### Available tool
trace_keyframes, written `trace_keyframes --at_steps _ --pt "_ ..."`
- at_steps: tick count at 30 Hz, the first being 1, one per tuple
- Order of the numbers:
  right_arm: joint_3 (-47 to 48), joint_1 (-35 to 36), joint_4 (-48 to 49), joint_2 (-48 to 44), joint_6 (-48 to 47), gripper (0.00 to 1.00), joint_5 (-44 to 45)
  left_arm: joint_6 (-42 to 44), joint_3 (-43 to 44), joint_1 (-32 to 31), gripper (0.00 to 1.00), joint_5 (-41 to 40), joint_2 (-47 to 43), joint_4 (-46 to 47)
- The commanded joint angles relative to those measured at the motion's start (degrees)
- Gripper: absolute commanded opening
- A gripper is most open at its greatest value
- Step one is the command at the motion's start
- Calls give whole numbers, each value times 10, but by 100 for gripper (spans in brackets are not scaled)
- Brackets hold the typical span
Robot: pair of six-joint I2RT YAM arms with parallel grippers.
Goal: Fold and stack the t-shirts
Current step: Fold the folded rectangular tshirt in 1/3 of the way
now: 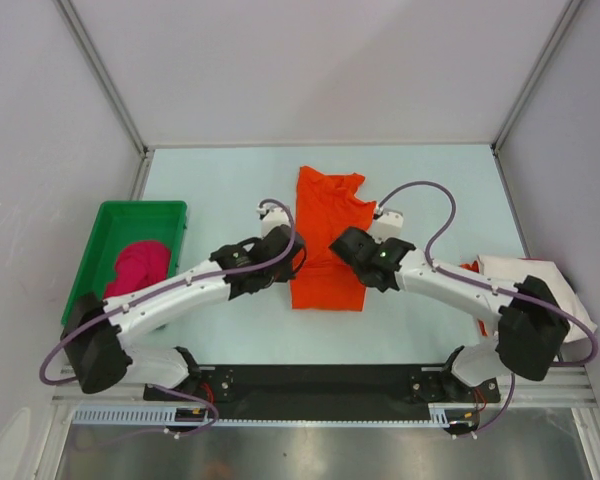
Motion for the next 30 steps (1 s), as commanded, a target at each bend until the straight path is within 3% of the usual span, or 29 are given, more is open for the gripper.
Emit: trace_keyframes --at_steps 1,17,30 --pt "43 -56 75 46 -114 0 -10 74 66 57 0 37 66 31" --pt "209 -165 168 239 -245 0 -90 131 269 189 0 118 332 57" --pt "194 -206 184 282 -238 0 -109 145 373 215 0 155 434 42"
